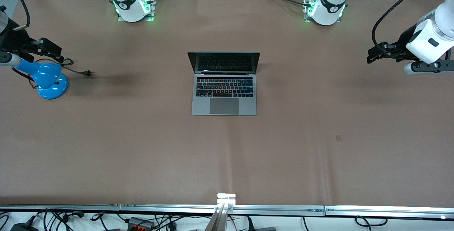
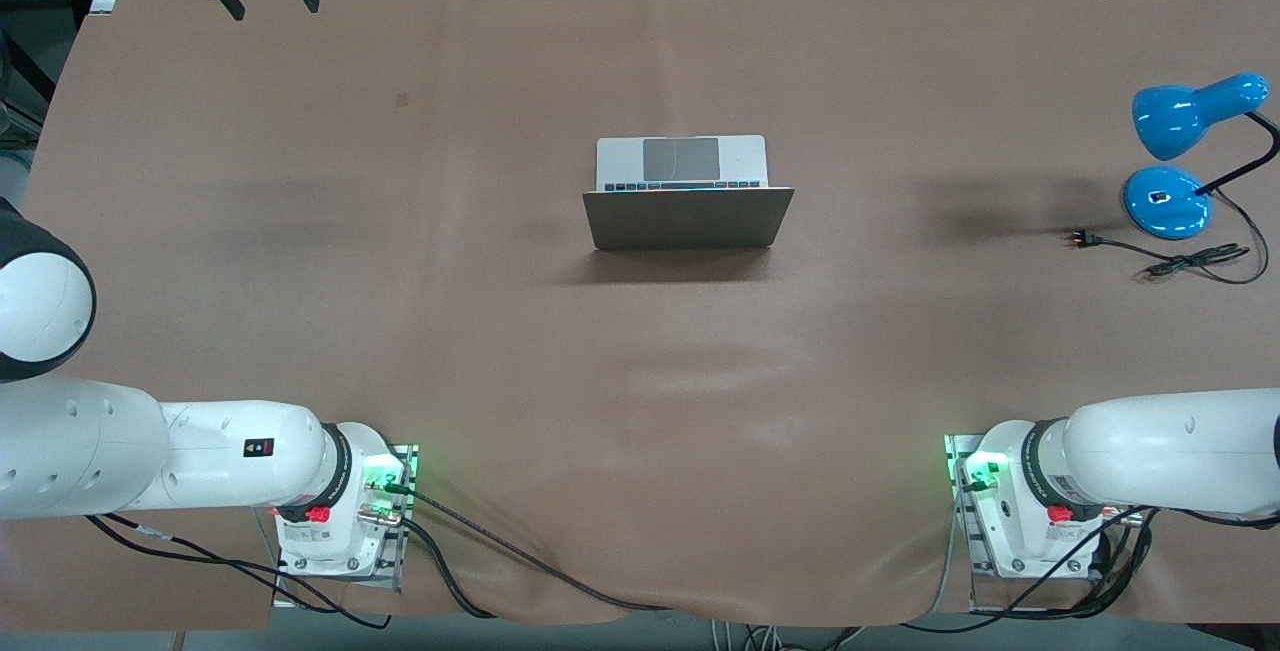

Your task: Close laptop with both arms from behind

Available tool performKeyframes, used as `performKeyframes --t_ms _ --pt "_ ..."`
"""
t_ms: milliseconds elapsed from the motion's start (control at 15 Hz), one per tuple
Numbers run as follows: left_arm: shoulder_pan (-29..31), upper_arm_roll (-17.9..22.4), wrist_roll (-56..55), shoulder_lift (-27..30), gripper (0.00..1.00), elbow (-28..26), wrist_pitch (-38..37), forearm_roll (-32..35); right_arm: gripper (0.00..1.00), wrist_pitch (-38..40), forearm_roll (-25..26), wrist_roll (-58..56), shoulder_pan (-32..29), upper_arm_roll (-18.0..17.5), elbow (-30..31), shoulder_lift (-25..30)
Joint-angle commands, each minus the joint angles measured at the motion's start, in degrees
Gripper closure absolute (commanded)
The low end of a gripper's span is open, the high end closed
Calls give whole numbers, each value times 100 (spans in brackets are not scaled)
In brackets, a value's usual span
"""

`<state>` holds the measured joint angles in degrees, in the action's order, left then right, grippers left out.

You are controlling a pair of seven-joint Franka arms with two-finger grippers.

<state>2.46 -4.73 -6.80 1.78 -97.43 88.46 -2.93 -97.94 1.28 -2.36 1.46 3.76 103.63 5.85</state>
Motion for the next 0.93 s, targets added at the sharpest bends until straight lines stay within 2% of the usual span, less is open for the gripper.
performKeyframes --t_ms 0,267,333,400,467,533,600,667,867 --pt "-9 -19 -6 -11 0 128 -136 74 0 38 47 34 -22 -16 166 214" --pt "-9 -19 3 -20 0 119 -145 74 0 118 65 -1 -5 -51 131 206" --pt "-9 -19 3 -20 0 128 -145 74 11 118 65 -19 -5 -51 123 197" --pt "-9 -19 3 -20 17 119 -153 74 65 161 74 -19 -5 -51 131 197" --pt "-9 -19 3 -3 45 119 -258 74 94 249 91 -2 4 -51 123 188" --pt "-9 -19 12 -2 73 128 -276 74 100 284 91 68 4 -51 122 179" --pt "-9 -19 12 6 90 137 -303 74 100 285 83 78 4 -51 105 136" --pt "-9 -28 3 15 97 146 -312 74 100 285 74 78 -5 -51 96 100" --pt "-9 -98 20 24 99 163 -514 83 100 276 56 87 4 -59 96 65"
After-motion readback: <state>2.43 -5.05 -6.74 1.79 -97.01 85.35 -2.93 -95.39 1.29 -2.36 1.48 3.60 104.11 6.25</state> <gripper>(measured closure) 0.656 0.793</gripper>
